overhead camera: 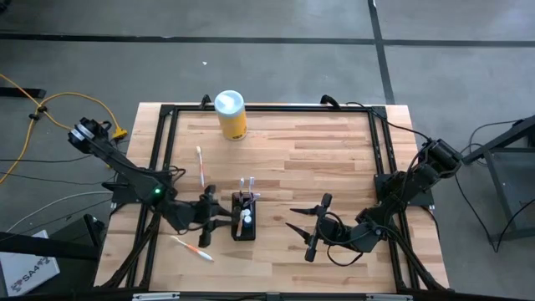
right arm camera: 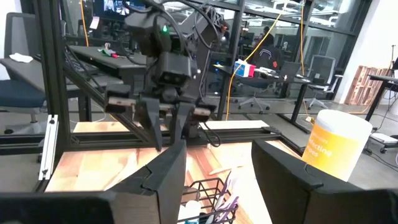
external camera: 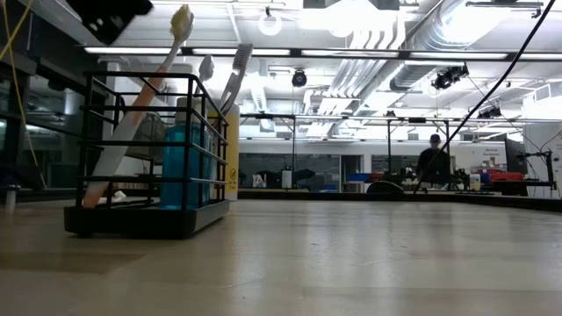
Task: Pick & Place toothbrushing station
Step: Put the top orange toothbrush into the bottom section of the black wire organizer
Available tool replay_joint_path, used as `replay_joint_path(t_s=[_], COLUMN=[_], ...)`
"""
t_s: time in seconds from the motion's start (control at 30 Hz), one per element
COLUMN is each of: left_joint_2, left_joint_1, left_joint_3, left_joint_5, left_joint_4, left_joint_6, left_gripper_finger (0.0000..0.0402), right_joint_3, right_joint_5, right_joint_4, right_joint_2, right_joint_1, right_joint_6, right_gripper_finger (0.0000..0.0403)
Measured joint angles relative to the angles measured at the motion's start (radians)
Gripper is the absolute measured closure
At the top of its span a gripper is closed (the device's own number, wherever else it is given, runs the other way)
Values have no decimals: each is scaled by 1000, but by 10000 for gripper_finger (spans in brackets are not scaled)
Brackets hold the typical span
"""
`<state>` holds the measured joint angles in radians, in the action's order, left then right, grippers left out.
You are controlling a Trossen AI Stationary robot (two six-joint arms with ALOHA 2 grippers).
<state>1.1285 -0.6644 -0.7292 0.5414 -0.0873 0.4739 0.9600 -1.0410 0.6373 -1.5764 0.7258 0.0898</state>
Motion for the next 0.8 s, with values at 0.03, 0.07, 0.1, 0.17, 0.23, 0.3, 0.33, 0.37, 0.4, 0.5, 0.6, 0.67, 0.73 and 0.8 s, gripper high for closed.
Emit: replay_joint_path(t_s=[0.03, 0.07, 0.1, 0.17, 0.23, 0.3, 0.33, 0.37, 0.4, 0.5, 0.6, 0.67, 0.73, 0.8], left_joint_2=[-16, -33, -49, -78, -96, -100, -100, -100, -100, -100, -99, -93, -78, -55], left_joint_1=[-8, -15, -21, -23, -20, -17, -12, -5, 5, 50, 104, 147, 192, 236], left_joint_3=[0, -1, -1, -1, -1, -1, -1, -1, -1, -1, -1, -1, -1, -1], left_joint_5=[20, 34, 49, 81, 109, 148, 163, 176, 181, 190, 190, 189, 165, 131], left_joint_4=[-33, -79, -133, -242, -341, -413, -438, -457, -469, -483, -488, -520, -576, -642], left_joint_6=[15, 42, 86, 208, 327, 411, 440, 464, 487, 535, 567, 616, 702, 793], left_gripper_finger=[304, 304, 304, 304, 304, 304, 304, 304, 304, 304, 304, 304, 304, 304], right_joint_3=[0, 0, 0, 0, 0, 0, 0, 0, 0, 0, 0, 0, 0, 0], right_joint_5=[0, 0, 0, 0, 0, 0, 0, 0, 0, 1, 0, 0, 0, 0], right_joint_4=[0, 0, 0, 0, 0, -1, -1, -1, -1, -1, -1, -2, -7, -24], right_joint_2=[0, 0, 0, 0, 0, 0, 0, 0, 0, 0, 0, 0, 0, 0], right_joint_1=[0, 0, 0, 0, 0, 0, -1, -2, -4, -9, -20, -29, -40, -47], right_joint_6=[0, 0, 0, 0, 0, 0, 1, 1, 5, 12, 42, 49, 48, 48], right_gripper_finger=[229, 229, 229, 229, 229, 229, 229, 229, 229, 229, 229, 229, 229, 229])
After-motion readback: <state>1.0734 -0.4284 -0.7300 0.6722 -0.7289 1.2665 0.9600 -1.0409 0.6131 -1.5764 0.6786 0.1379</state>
